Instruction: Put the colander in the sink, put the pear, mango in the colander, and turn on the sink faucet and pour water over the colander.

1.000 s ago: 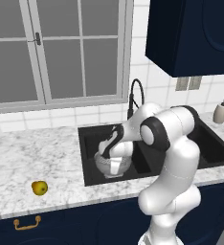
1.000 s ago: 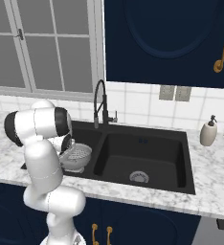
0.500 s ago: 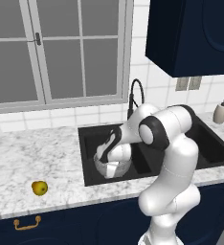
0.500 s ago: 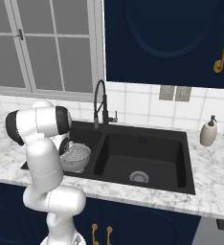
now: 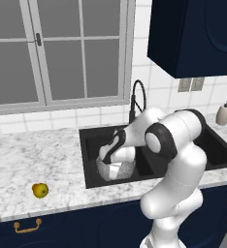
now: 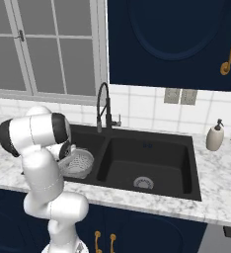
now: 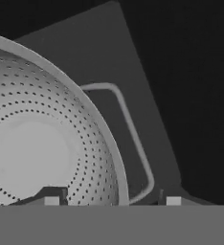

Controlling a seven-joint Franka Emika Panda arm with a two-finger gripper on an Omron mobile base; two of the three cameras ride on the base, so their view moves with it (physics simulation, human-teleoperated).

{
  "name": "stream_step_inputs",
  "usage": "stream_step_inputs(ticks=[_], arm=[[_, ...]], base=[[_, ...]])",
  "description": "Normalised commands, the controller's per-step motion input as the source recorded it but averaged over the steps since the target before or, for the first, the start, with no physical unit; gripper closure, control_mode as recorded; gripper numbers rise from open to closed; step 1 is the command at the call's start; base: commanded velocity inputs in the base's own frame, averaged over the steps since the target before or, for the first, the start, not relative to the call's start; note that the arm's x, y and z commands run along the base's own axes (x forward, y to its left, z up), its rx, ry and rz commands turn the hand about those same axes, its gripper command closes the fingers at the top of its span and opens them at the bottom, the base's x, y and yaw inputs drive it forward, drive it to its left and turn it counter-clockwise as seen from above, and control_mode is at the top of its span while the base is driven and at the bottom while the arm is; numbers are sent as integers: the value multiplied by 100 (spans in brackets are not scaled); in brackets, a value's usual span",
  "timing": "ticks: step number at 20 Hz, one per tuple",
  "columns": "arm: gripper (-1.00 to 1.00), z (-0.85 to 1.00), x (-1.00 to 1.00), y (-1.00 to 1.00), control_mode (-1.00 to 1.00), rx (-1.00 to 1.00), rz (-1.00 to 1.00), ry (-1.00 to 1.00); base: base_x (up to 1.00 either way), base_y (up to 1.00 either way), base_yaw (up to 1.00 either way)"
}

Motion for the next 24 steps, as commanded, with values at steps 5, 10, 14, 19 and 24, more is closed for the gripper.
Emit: stream_step_inputs(ticks=[5,10,14,19,24], arm=[[-100,54,-32,-7,-100,0,-2,0],[-100,84,-50,0,-100,0,1,0],[-100,90,-65,10,-100,0,23,0],[-100,77,-74,11,-100,0,54,0],[-100,52,-63,14,-100,-2,71,-7]], base=[[0,0,0],[0,0,0],[0,0,0],[0,0,0],[0,0,0]])
